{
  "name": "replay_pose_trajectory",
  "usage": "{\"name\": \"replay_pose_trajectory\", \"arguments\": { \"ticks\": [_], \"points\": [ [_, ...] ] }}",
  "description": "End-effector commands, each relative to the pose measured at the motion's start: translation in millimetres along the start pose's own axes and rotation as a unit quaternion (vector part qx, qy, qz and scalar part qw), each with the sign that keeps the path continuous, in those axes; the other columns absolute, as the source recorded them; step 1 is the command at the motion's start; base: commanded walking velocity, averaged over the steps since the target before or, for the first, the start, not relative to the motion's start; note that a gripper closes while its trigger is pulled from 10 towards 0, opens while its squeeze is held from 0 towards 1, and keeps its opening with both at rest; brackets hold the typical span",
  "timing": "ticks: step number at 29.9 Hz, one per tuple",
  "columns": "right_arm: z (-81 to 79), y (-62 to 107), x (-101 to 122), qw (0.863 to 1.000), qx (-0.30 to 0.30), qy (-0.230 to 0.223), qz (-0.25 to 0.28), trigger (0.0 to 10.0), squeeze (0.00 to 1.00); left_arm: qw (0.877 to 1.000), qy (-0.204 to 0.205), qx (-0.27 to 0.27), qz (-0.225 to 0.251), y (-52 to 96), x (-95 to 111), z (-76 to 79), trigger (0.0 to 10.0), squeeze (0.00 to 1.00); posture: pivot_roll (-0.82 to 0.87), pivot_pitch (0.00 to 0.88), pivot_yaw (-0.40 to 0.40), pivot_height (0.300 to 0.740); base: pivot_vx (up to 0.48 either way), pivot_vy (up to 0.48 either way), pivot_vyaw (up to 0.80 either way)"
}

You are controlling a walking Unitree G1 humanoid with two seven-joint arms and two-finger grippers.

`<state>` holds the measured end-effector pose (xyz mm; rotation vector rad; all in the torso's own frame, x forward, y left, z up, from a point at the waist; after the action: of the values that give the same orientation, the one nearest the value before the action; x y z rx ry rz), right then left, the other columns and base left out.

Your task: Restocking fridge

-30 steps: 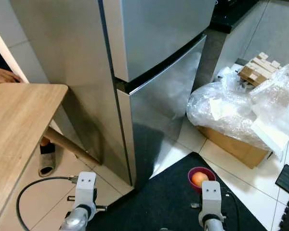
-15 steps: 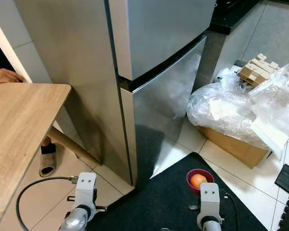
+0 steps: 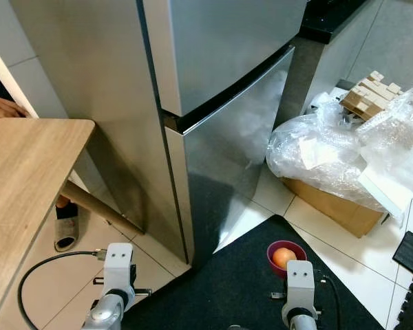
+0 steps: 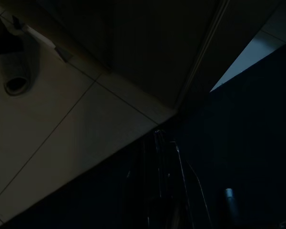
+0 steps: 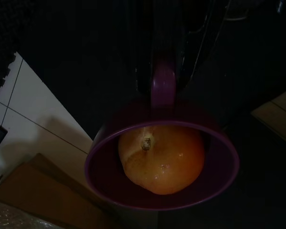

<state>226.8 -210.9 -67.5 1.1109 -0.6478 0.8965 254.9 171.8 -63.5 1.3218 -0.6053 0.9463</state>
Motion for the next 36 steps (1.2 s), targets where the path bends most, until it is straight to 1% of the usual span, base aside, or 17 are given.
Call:
{"name": "replay_pose_trajectory", "arguments": {
  "ticks": [1,2,9,12,24,36],
  "points": [
    [2.2,0.4,-4,1.0,-0.007,-0.009,-0.012,10.0,0.0,1.0,-0.009,0.007,-0.003,2.7,-3,-8.5,10.0,0.0,-0.13,0.103,-0.017,0.731,0.0,0.0,0.0],
    [2.2,0.4,-4,1.0,-0.008,-0.01,-0.013,10.0,0.0,1.0,-0.01,0.007,-0.004,2.8,-3,-8.7,10.0,0.0,-0.13,0.103,-0.017,0.731,0.0,0.0,0.0],
    [1.0,0.6,-3,1.0,-0.002,-0.009,-0.008,10.0,0.0,1.0,-0.009,0.005,-0.004,3.4,-4,-8.2,10.0,0.0,-0.13,0.105,-0.018,0.731,0.0,0.0,-0.8],
    [-0.6,1.3,-2,1.0,0.003,0.0,-0.003,10.0,0.0,1.0,-0.01,-0.002,0.0,3.7,-4,-5.8,10.0,0.0,-0.13,0.105,-0.017,0.731,0.0,0.0,0.0],
    [1.7,1.2,-3,1.0,0.002,0.002,-0.005,10.0,0.0,1.0,-0.002,0.0,0.003,3.9,-4,-4.3,10.0,0.0,-0.14,0.098,-0.022,0.731,0.0,0.0,0.0],
    [3.6,-6.9,9,1.0,0.002,0.006,0.006,10.0,0.0,1.0,-0.004,-0.003,0.008,-1.0,4,-1.0,10.0,0.0,-0.16,0.073,-0.009,0.731,0.0,0.0,0.0]
  ]
}}
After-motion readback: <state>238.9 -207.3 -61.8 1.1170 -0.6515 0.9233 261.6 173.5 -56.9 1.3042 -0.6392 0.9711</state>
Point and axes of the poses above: a point about 5 cm out from each wrist's last joint towards the gripper, its own y axis pointing back from the gripper into the wrist, its own x axis along the axis of the wrist's last joint, z = x × y, the point moved 3 cm from there along -y, pointing out of the wrist towards the gripper, and after that the axes turned 14 degrees about y, right-handed, at the moved point
